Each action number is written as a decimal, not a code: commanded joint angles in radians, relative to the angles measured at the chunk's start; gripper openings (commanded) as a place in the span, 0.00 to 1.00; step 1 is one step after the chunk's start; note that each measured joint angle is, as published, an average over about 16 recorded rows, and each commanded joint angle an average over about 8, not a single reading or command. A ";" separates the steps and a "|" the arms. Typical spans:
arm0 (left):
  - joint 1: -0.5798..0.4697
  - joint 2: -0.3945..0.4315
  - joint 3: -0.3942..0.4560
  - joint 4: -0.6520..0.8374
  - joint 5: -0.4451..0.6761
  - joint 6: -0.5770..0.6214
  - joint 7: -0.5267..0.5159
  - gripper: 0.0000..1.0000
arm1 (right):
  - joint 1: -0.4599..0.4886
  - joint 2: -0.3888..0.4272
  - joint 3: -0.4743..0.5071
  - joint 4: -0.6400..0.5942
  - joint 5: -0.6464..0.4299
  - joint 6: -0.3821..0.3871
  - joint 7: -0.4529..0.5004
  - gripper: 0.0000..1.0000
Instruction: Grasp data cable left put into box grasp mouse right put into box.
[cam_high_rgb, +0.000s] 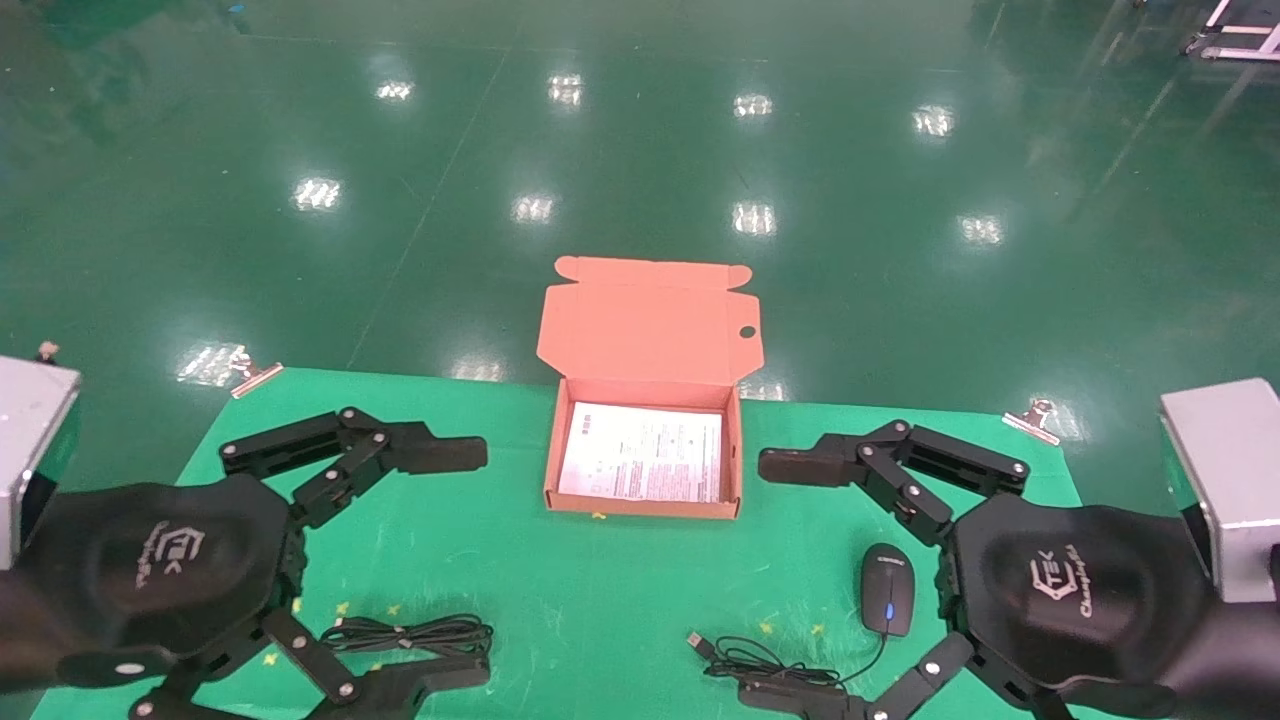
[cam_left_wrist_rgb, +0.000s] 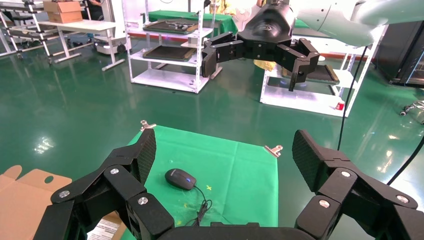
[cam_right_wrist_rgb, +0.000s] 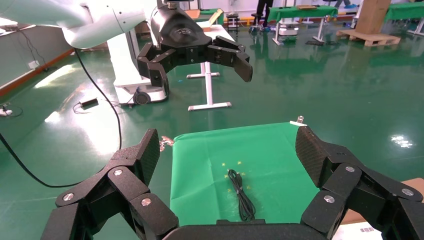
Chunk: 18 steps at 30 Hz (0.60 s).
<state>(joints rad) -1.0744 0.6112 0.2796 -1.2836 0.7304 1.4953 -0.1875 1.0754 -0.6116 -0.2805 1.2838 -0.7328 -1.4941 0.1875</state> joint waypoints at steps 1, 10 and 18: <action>0.000 0.000 0.000 0.000 0.000 0.000 0.000 1.00 | 0.000 0.000 0.000 0.000 0.000 0.000 0.000 1.00; 0.000 0.000 0.000 0.000 0.001 -0.001 0.000 1.00 | 0.000 0.000 0.000 0.000 0.000 0.000 0.000 1.00; -0.014 -0.003 0.008 -0.006 0.031 -0.003 0.005 1.00 | 0.004 0.007 -0.005 0.000 -0.021 -0.004 -0.008 1.00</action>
<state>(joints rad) -1.1003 0.6104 0.2975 -1.2913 0.7823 1.4924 -0.1879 1.0893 -0.6014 -0.2915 1.2866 -0.7766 -1.5022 0.1713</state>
